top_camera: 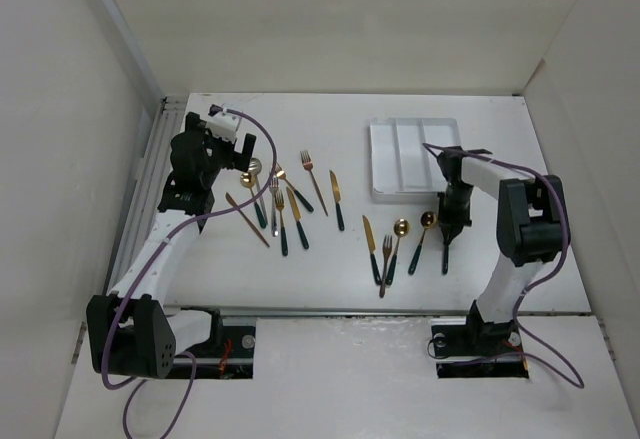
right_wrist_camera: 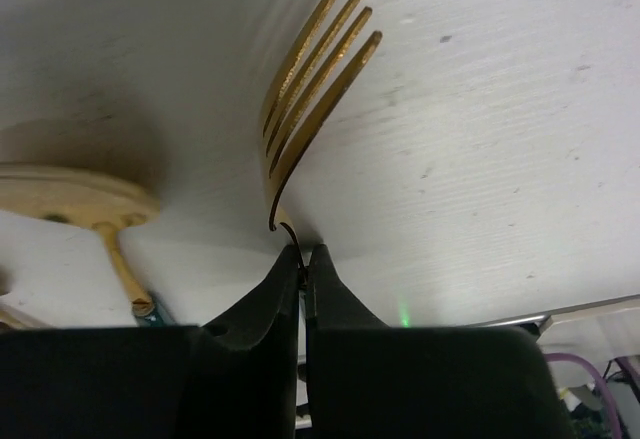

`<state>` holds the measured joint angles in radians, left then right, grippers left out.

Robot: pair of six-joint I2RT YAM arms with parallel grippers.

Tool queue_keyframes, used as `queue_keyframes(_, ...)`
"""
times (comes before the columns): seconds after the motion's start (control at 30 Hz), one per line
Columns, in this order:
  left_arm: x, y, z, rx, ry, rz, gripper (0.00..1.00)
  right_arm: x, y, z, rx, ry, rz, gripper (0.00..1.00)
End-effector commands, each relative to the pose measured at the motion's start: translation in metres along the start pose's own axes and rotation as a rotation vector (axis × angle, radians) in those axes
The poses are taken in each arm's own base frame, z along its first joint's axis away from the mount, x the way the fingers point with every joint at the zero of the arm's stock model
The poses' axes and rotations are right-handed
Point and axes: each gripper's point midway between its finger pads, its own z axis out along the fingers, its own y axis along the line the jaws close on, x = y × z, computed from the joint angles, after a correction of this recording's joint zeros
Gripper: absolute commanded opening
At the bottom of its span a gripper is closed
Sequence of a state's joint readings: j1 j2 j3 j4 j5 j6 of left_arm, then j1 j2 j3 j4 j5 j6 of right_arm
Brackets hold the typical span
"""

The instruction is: Sort the eating utensils into containers

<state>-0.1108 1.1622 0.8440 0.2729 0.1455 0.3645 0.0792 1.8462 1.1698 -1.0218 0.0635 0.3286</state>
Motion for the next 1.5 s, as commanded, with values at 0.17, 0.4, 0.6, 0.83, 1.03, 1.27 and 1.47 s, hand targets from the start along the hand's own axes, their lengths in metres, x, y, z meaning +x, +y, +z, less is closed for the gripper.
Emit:
queue_keyframes(0.17,-0.022,0.005,-0.002,-0.022,-0.074,-0.014,1.00,-0.021,0.017,-0.075,0.009,-0.227,-0.067,0.00)
queue_keyframes(0.4,-0.004,-0.004,-0.005,-0.005,-0.017,-0.095,1.00,-0.062,0.032,-0.164,0.057,-0.487,-0.131,0.00)
queue_keyframes(0.6,0.011,-0.017,-0.005,0.030,0.060,-0.217,1.00,-0.142,0.059,-0.210,0.057,-0.738,-0.106,0.00)
queue_keyframes(0.83,0.026,-0.040,-0.009,0.144,0.165,-0.261,1.00,-0.217,0.091,-0.176,0.091,-0.785,-0.103,0.00)
queue_keyframes(1.03,0.034,-0.033,-0.005,0.094,0.197,-0.273,1.00,-0.233,0.104,-0.127,0.028,-0.678,-0.148,0.00)
queue_keyframes(1.27,0.037,-0.034,-0.003,0.096,0.218,-0.285,1.00,-0.221,0.112,-0.091,-0.029,-0.577,-0.161,0.25)
queue_keyframes(1.47,0.031,-0.031,0.000,0.086,0.209,-0.282,1.00,-0.218,0.114,-0.112,-0.069,-0.613,-0.151,0.46)
